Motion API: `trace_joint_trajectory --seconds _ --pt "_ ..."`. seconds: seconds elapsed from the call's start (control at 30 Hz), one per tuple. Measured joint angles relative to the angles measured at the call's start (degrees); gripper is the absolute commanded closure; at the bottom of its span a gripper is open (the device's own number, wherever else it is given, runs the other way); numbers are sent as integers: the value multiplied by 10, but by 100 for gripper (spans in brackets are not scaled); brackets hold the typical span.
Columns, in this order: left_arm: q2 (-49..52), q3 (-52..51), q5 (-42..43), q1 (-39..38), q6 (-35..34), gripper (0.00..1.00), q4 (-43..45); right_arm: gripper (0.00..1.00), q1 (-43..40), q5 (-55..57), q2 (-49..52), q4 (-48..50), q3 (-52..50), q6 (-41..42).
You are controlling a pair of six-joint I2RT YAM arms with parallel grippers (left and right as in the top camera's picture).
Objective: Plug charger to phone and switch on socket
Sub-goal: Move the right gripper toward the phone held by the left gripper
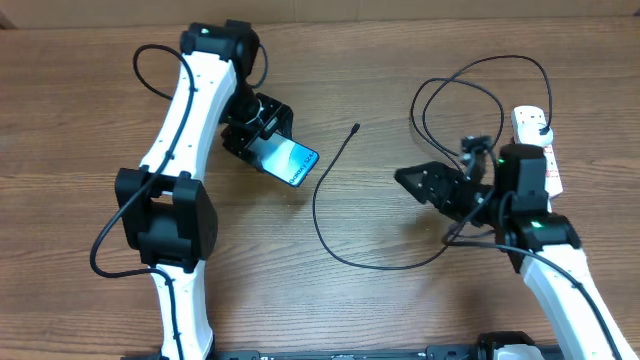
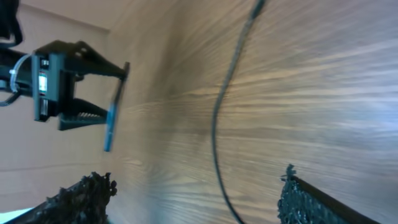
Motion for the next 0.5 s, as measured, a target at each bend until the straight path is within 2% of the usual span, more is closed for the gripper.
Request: trace_joint_trajectory --seconds 0.23,0.5 --pt "0 0 -11 -31 -65 34 1 24 75 19 42 111 0 106" --pt "0 0 -7 -70 -113 34 1 34 154 92 75 151 0 222"
